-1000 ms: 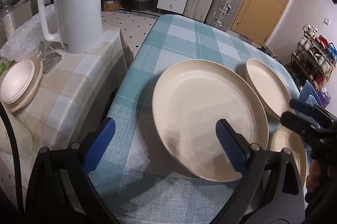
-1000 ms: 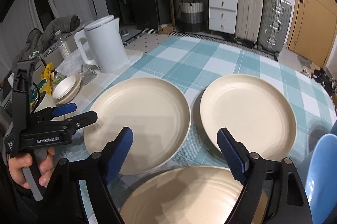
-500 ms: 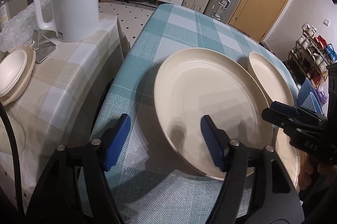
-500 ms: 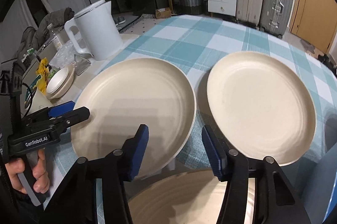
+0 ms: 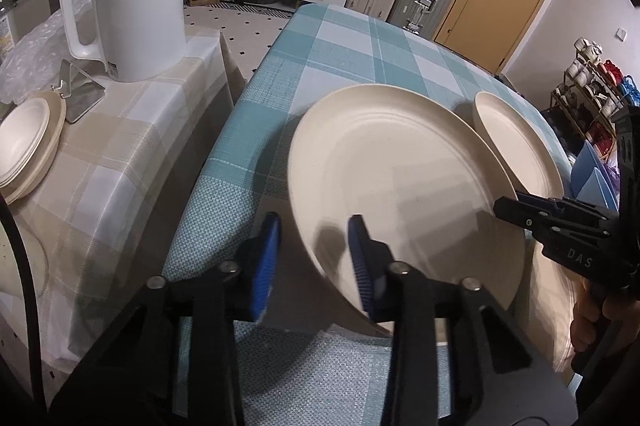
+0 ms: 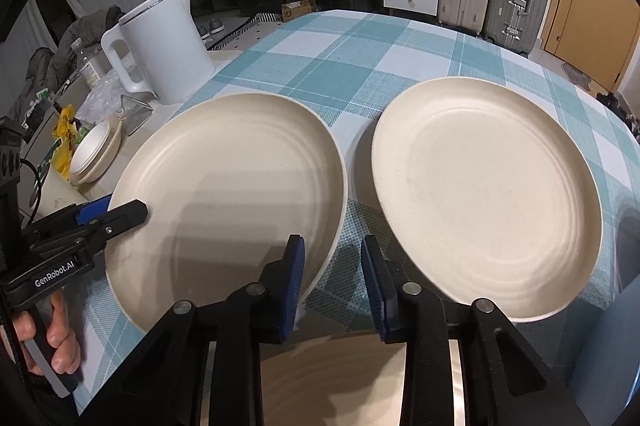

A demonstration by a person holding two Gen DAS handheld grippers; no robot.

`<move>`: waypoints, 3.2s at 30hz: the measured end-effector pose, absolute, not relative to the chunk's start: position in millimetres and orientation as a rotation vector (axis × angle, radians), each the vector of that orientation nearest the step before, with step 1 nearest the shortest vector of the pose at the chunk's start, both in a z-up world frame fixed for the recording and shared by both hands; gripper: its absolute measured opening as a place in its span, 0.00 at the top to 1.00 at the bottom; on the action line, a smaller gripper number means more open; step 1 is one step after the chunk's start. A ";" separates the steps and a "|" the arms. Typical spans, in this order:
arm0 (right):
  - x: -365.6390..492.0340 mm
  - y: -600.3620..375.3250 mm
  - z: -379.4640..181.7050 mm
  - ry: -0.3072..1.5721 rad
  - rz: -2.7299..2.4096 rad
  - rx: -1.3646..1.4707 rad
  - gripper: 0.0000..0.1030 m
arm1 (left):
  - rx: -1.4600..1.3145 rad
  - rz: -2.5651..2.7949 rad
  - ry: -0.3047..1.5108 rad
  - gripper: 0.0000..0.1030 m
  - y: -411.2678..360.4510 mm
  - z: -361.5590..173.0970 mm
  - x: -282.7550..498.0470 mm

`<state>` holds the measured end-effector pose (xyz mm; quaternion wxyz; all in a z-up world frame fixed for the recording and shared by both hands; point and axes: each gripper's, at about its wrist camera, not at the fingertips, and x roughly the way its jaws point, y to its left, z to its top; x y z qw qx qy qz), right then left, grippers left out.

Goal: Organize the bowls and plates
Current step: 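Close the right gripper on the cream plate's rim, then lift the cream plate with the right gripper and carry it past the blue bowls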

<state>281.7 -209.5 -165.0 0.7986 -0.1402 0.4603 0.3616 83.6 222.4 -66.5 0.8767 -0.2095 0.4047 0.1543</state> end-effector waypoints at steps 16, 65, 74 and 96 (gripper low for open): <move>273.1 -206.5 -161.9 0.941 0.775 -0.323 0.84 | -0.428 0.311 0.833 0.84 219.1 -63.7 83.2; 236.6 -329.1 -96.9 0.839 0.719 -0.144 0.83 | -0.223 0.200 0.778 0.83 101.9 26.3 71.3; 222.3 -361.0 -90.2 0.831 0.719 -0.112 0.83 | -0.194 0.169 0.788 0.83 76.3 36.8 62.4; 188.5 -406.5 -93.3 0.802 0.698 -0.118 0.82 | -0.170 0.100 0.828 0.83 45.4 25.3 47.6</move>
